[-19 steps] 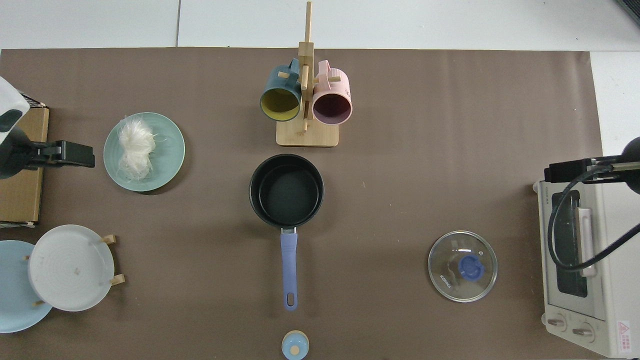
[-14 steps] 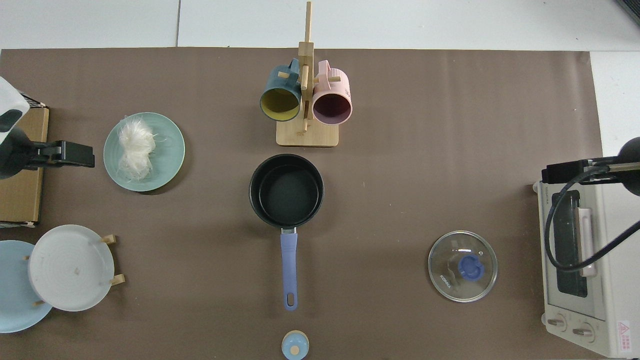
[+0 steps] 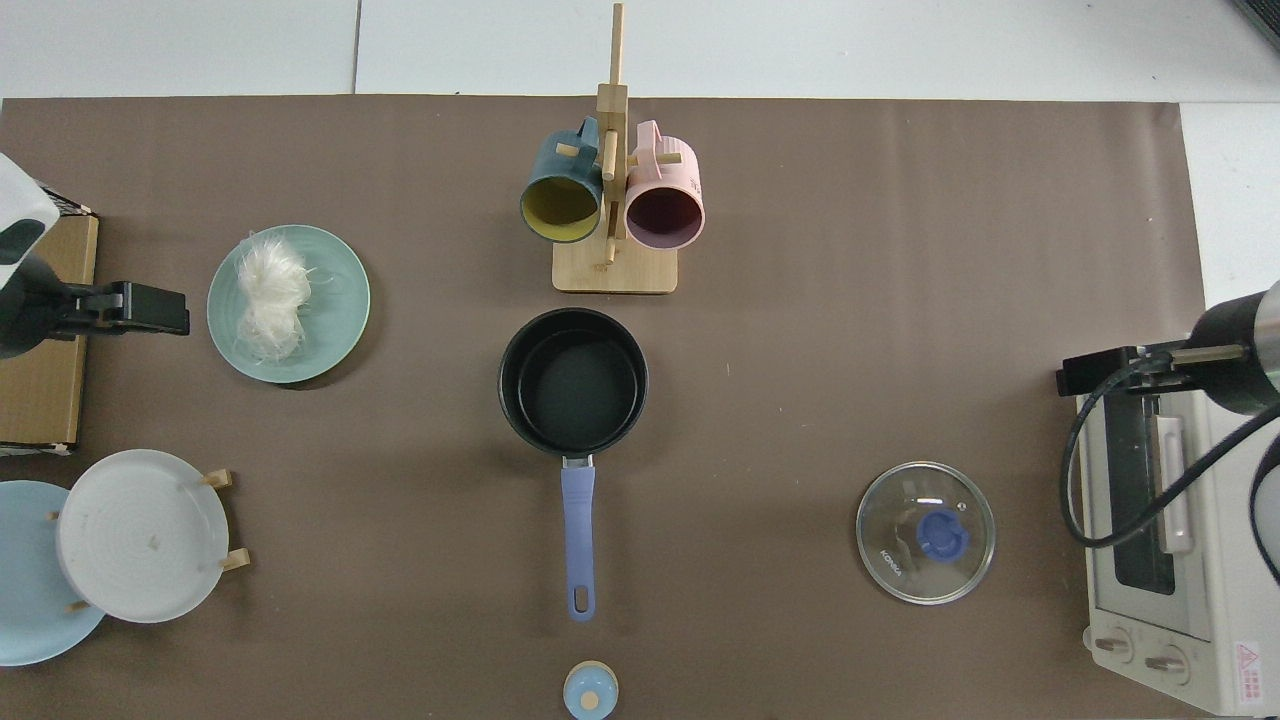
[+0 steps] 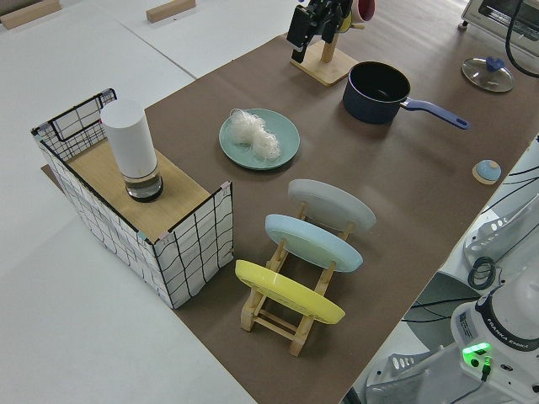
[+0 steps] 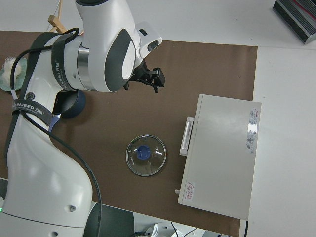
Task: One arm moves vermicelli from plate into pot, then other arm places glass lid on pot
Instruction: 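Move the left gripper down to the white vermicelli on the teal plate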
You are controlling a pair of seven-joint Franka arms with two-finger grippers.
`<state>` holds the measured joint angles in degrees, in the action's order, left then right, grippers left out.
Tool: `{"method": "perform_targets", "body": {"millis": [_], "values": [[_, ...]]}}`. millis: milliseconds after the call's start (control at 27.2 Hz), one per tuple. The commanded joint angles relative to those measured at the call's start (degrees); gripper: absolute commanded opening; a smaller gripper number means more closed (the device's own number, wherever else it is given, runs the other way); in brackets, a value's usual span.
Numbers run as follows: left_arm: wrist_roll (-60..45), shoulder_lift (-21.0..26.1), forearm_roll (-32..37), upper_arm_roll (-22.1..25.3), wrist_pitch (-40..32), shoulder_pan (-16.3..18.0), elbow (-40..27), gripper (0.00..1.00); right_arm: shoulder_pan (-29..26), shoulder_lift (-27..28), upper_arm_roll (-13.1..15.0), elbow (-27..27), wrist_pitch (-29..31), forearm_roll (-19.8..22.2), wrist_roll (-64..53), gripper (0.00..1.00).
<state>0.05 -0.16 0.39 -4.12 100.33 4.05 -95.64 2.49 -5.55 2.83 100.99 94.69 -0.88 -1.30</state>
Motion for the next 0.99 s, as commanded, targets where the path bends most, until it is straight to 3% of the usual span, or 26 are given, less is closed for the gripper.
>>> {"method": "perform_targets", "body": {"millis": [0,147,367,955], "values": [[-0.6,-0.6,-0.5,0.2,-0.7,-0.3,0.1,1.00,-0.2,-0.8,0.1,5.6,0.7,-0.5,-1.5,1.00],[-0.6,-0.6,-0.5,0.2,-0.7,-0.4,0.1,1.00,0.0,-1.0,0.0,9.5,0.9,-0.5,-1.8,1.00],[-0.6,-0.6,-0.5,0.2,-0.7,-0.4,0.2,1.00,5.9,-0.9,0.0,14.0,2.0,1.2,-2.0,1.00],[-0.6,-0.6,-0.5,0.2,-0.8,-0.4,0.2,1.00,5.9,-1.2,0.0,27.4,12.1,0.8,-1.5,1.00]]}}
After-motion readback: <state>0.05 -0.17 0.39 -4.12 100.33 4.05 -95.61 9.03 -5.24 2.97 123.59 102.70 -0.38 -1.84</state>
